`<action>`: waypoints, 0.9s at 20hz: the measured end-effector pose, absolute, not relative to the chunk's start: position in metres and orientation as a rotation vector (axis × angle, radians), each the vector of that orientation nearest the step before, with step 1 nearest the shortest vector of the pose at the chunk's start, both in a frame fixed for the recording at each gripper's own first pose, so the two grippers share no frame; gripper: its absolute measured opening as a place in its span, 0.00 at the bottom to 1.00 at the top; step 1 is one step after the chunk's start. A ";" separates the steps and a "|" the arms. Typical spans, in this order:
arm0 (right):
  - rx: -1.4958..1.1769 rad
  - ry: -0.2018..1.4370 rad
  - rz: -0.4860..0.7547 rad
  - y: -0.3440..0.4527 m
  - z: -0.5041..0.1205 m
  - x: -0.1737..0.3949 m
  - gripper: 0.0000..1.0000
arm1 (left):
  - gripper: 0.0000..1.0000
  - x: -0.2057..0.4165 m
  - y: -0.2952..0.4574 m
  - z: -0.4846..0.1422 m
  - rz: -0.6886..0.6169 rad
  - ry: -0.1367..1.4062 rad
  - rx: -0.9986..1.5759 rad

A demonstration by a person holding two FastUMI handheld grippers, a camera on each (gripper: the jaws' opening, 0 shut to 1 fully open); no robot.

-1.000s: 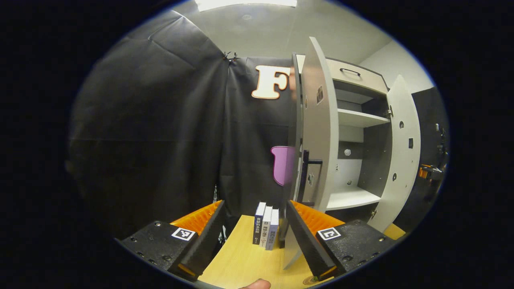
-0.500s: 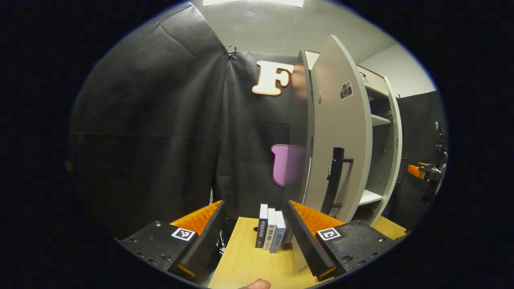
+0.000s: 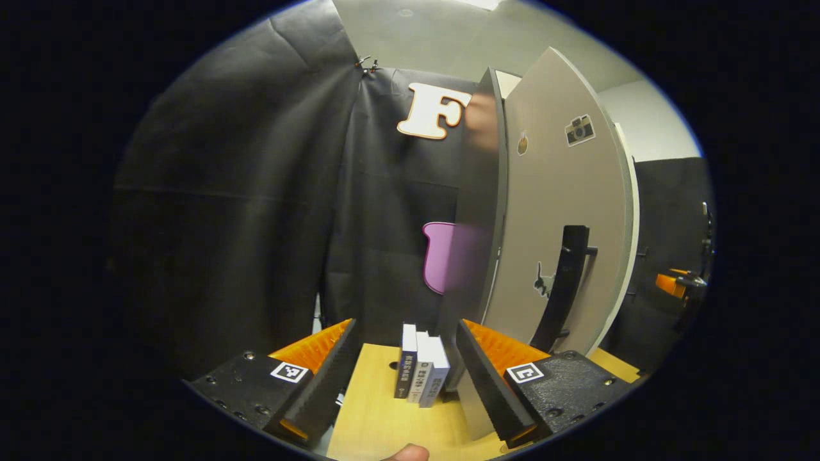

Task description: Grasp the bottle in the cabinet with the left hand and place it on the coaster, then close the right door with the right hand and the left door with the left hand.

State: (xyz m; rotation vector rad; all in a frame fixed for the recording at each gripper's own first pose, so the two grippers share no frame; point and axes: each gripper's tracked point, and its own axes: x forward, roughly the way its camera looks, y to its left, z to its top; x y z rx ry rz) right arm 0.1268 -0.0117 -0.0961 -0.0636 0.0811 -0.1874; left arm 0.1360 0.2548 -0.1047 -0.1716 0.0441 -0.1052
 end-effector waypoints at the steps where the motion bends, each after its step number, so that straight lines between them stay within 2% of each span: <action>1: -0.071 0.082 -0.190 -0.016 -0.096 0.122 0.97 | 0.96 0.139 0.246 -0.100 -0.129 0.040 -0.180; 3: -0.076 0.081 -0.203 -0.025 -0.097 0.114 0.99 | 0.97 0.145 0.228 -0.091 -0.170 0.026 -0.176; 4: -0.074 0.083 -0.209 -0.030 -0.098 0.109 0.99 | 0.93 0.146 0.219 -0.087 -0.191 0.018 -0.166; 6: -0.066 0.092 -0.222 -0.040 -0.101 0.100 0.99 | 0.96 0.147 0.194 -0.081 -0.237 0.013 -0.149; 7: -0.065 0.093 -0.222 -0.043 -0.101 0.094 0.99 | 0.96 0.145 0.185 -0.080 -0.237 0.013 -0.139; 9: -0.067 0.091 -0.215 -0.051 -0.100 0.085 0.99 | 0.88 0.144 0.180 -0.071 -0.225 -0.018 -0.105; 10: -0.069 0.087 -0.212 -0.056 -0.101 0.078 0.99 | 0.92 0.146 0.178 -0.073 -0.221 -0.025 -0.095; 11: -0.070 0.086 -0.206 -0.059 -0.101 0.075 0.99 | 0.88 0.147 0.176 -0.072 -0.217 -0.024 -0.097; 12: -0.072 0.083 -0.201 -0.064 -0.102 0.073 0.99 | 0.93 0.145 0.175 -0.077 -0.209 -0.007 -0.097; 16: -0.061 0.073 -0.192 -0.082 -0.105 0.069 0.99 | 0.88 0.141 0.171 -0.076 -0.156 0.016 -0.112; 17: -0.048 0.076 -0.182 -0.084 -0.107 0.069 0.99 | 0.94 0.141 0.166 -0.076 -0.149 0.011 -0.113; 18: -0.039 0.072 -0.177 -0.087 -0.106 0.069 1.00 | 0.88 0.141 0.160 -0.075 -0.149 0.005 -0.115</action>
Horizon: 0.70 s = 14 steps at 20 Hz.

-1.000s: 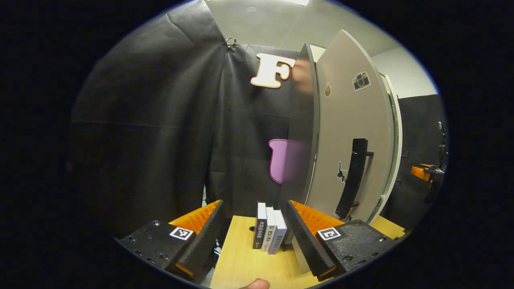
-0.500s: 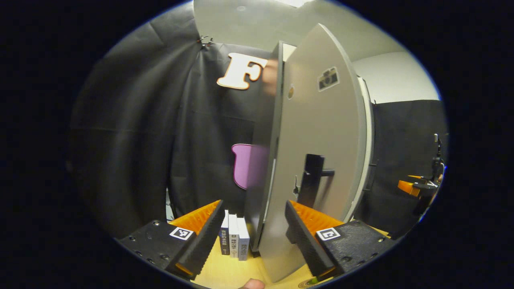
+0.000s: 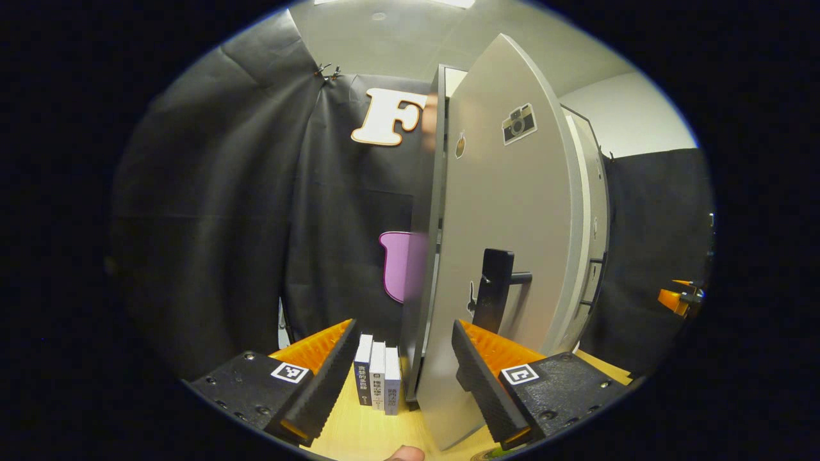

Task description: Grasp the bottle in the cabinet with the left hand and place it on the coaster, then close the right door with the right hand and the left door with the left hand.

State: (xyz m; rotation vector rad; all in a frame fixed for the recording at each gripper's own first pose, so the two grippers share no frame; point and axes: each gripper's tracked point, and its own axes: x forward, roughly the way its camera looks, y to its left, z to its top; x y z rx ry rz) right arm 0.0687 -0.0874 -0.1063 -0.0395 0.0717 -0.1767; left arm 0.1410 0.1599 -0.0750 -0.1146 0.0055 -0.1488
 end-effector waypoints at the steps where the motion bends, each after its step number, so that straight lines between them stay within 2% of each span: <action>1: -0.036 0.063 -0.168 -0.090 -0.104 0.067 0.99 | 0.94 0.140 0.150 -0.075 -0.157 0.004 -0.117; 5: -0.042 0.047 -0.117 -0.097 -0.100 0.052 0.99 | 0.94 0.141 0.115 -0.075 -0.178 0.019 -0.111; 11: -0.079 0.021 -0.078 -0.110 -0.101 0.037 0.99 | 0.94 0.146 0.099 -0.075 -0.122 0.021 -0.113; 14: -0.041 0.006 -0.097 -0.122 -0.099 0.039 0.99 | 0.94 0.148 0.089 -0.081 -0.113 0.050 -0.066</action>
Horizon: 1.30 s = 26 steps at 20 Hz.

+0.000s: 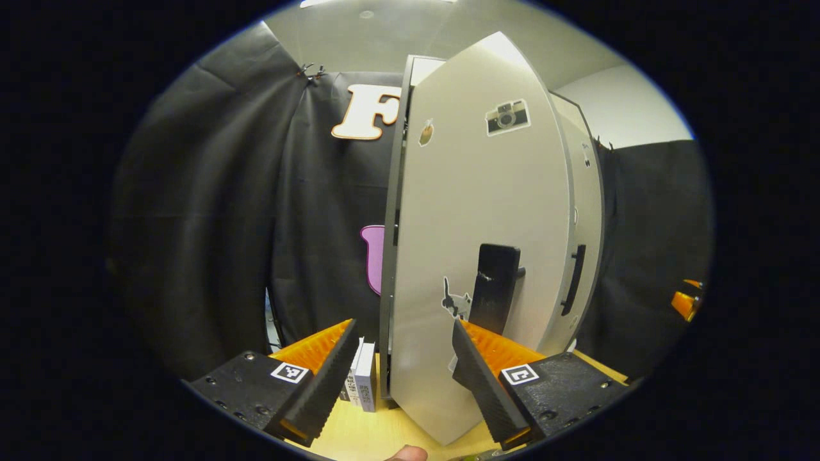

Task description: Grasp the bottle in the cabinet with the left hand and place it on the coaster, then close the right door with the right hand and the left door with the left hand.

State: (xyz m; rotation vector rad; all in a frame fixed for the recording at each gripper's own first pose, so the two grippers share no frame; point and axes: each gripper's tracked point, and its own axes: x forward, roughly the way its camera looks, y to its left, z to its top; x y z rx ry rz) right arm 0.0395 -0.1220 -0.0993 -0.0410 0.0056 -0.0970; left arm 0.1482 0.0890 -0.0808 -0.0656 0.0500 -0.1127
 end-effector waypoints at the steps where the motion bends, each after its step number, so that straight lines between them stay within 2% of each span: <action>1: -0.043 -0.003 -0.092 -0.122 -0.098 0.039 0.99 | 0.94 0.150 0.088 -0.081 -0.094 0.047 -0.049; 5: -0.056 -0.012 -0.058 -0.116 -0.105 0.038 0.99 | 0.94 0.155 0.085 -0.085 -0.032 0.046 -0.030; 13: -0.021 0.040 -0.071 -0.115 -0.126 0.045 1.00 | 0.94 0.166 0.047 -0.090 -0.080 0.080 -0.008; 16: -0.030 0.040 -0.047 -0.104 -0.119 0.045 0.99 | 0.97 0.166 0.041 -0.084 -0.080 0.076 -0.013; 17: -0.034 0.038 -0.039 -0.100 -0.115 0.044 0.99 | 0.93 0.167 0.039 -0.079 -0.087 0.062 -0.011; 26: -0.021 0.021 -0.037 -0.061 -0.099 0.060 0.99 | 0.95 0.167 0.043 -0.071 -0.132 0.027 -0.011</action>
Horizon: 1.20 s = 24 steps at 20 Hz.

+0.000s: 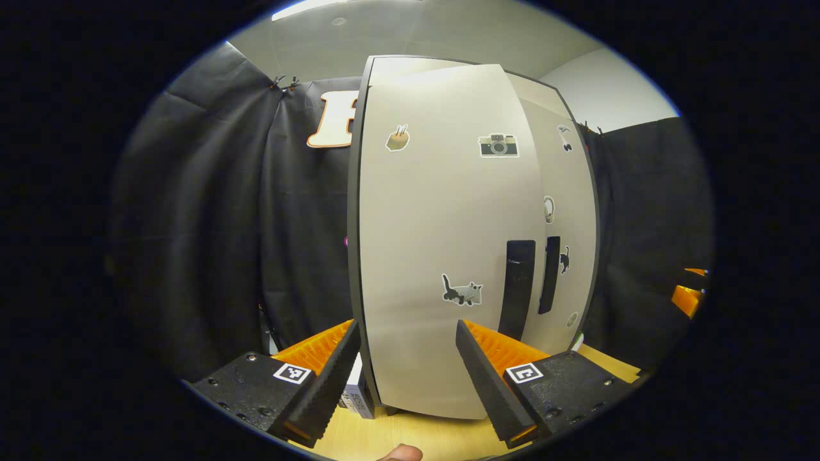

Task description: Grasp the bottle in the cabinet with the left hand and place it on the coaster, then close the right door with the right hand and the left door with the left hand.

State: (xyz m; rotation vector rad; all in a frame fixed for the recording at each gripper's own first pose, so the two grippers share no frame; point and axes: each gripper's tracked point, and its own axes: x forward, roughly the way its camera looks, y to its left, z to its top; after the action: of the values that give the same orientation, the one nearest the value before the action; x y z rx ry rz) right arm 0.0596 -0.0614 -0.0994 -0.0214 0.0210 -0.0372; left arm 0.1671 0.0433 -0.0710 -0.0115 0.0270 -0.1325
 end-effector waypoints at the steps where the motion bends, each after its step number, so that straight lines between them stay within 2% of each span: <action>1: -0.019 0.016 -0.037 -0.055 -0.097 0.063 0.99 | 0.95 0.167 0.046 -0.072 -0.137 0.026 -0.011; 5: -0.008 0.017 -0.032 -0.035 -0.093 0.067 0.99 | 0.95 0.167 0.056 -0.079 -0.146 0.040 0.001; 11: -0.011 0.037 -0.057 -0.028 -0.091 0.061 0.99 | 0.96 0.155 0.070 -0.086 -0.088 0.055 -0.046; 12: -0.010 0.039 -0.062 -0.027 -0.090 0.061 0.97 | 0.96 0.151 0.070 -0.089 -0.090 0.060 -0.052; 14: -0.009 0.040 -0.070 -0.024 -0.089 0.061 0.99 | 0.93 0.144 0.064 -0.090 -0.105 0.062 -0.048; 15: -0.006 0.040 -0.073 -0.022 -0.088 0.062 0.97 | 0.96 0.141 0.064 -0.092 -0.105 0.065 -0.042; 20: -0.001 0.015 -0.077 -0.010 -0.083 0.062 0.99 | 0.96 0.130 0.065 -0.097 -0.098 0.061 0.000; 21: 0.000 0.009 -0.074 -0.007 -0.082 0.062 0.99 | 0.93 0.127 0.062 -0.098 -0.108 0.056 0.004; 23: 0.009 0.026 -0.079 -0.006 -0.087 0.062 0.99 | 0.96 0.122 0.054 -0.100 -0.128 0.051 0.023; 24: 0.009 0.037 -0.082 -0.007 -0.091 0.061 0.99 | 0.92 0.120 0.053 -0.103 -0.130 0.053 0.038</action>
State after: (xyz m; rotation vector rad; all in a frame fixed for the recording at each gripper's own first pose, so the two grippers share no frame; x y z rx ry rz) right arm 0.0611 -0.0069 -0.0908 0.0088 0.0368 -0.0824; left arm 0.1197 0.0527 -0.1025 0.0376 0.0534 -0.1300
